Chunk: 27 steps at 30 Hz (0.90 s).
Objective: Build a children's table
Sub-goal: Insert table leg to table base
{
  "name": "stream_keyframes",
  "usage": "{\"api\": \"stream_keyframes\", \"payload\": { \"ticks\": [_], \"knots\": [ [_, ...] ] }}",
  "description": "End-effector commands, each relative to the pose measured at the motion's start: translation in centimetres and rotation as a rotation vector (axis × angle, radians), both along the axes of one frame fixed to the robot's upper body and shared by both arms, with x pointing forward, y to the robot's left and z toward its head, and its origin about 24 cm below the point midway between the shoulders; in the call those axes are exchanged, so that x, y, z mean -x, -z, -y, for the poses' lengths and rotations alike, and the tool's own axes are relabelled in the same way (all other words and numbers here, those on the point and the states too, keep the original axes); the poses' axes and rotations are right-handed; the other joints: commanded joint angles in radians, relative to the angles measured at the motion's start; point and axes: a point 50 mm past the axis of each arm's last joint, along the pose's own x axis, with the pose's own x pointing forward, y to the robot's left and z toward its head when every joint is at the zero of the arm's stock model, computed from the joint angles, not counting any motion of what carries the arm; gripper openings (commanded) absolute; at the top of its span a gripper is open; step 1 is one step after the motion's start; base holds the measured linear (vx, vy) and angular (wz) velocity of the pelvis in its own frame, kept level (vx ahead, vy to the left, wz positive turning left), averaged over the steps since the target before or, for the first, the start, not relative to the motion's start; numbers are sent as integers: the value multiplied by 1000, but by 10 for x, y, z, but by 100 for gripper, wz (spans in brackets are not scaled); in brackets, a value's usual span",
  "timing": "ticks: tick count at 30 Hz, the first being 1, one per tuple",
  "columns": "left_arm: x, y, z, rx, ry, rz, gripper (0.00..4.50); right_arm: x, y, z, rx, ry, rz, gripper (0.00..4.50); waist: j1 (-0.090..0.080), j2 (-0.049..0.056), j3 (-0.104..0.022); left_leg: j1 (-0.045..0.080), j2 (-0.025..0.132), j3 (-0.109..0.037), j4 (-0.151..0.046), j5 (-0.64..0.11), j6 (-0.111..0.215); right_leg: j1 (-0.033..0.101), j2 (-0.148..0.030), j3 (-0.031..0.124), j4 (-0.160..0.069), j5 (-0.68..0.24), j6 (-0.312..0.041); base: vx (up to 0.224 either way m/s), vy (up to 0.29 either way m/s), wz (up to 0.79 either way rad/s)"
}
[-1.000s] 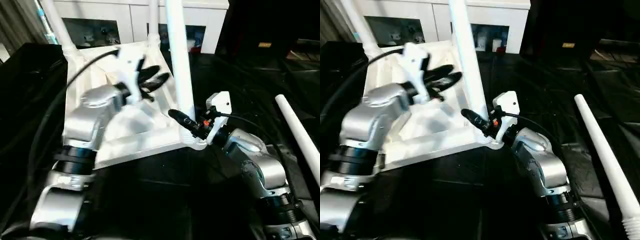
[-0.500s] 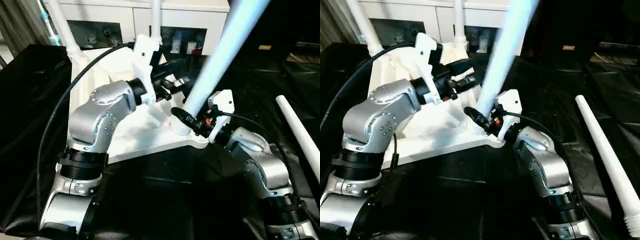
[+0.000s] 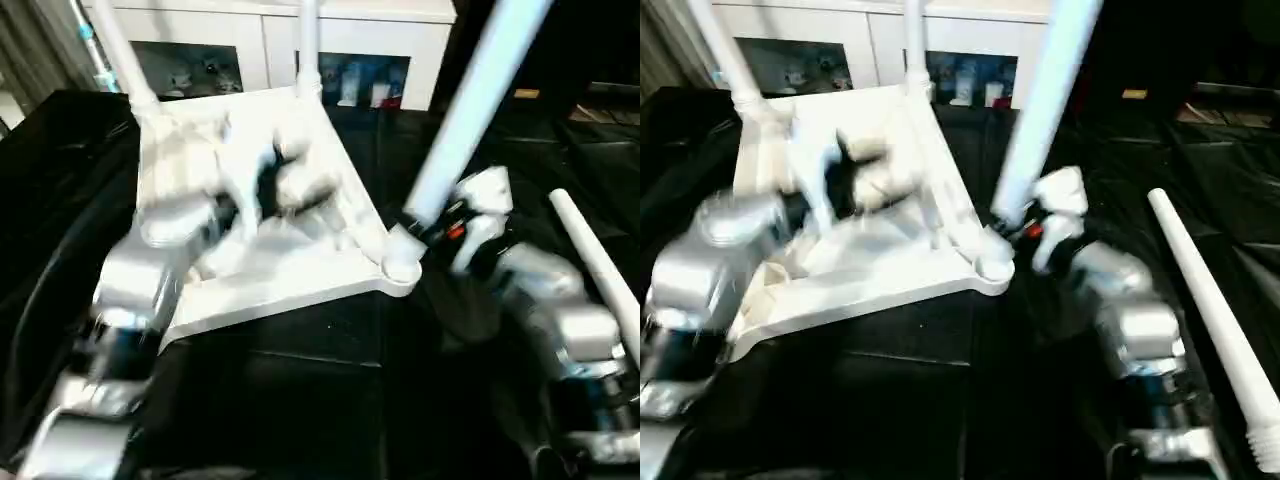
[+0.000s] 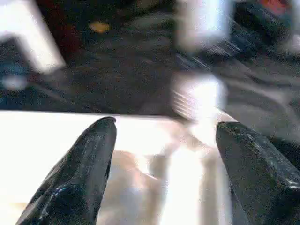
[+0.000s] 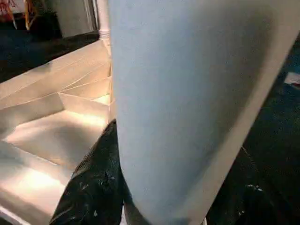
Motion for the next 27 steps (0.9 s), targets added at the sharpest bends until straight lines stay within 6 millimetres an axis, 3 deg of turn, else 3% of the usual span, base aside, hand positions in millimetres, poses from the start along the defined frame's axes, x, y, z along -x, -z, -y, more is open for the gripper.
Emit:
{"api": "stream_keyframes", "payload": {
  "ticks": [1,8,11,18,27],
  "knots": [
    [6,18,13,-73,101,-64,406,-2,-3,4,-7,-18,-23,184,3,2,-79,35,67,-32,-65,-115,77,61,-75,38,-55,-32,-262,0,0,0],
    [-3,56,15,-212,77,-145,440,1,-4,1,5,-47,-32,184,5,3,-82,31,61,-34,-62,-122,67,67,-75,38,-57,-30,-255,0,0,0],
    [-5,59,10,-230,59,-173,440,2,-3,0,7,-54,-37,184,3,6,-84,31,64,-36,-62,-121,66,68,-80,38,-55,-23,-264,0,0,0],
    [-8,56,7,-201,-21,-276,376,6,1,0,9,-62,-53,184,2,7,-83,31,64,-35,-61,-117,74,69,-79,37,-53,-3,-292,0,0,0],
    [-13,57,18,-165,-19,-260,303,5,3,-4,5,-70,-64,184,6,4,-85,29,63,-36,-59,-107,86,70,-79,36,-54,-7,-285,0,0,0]
  ]
}}
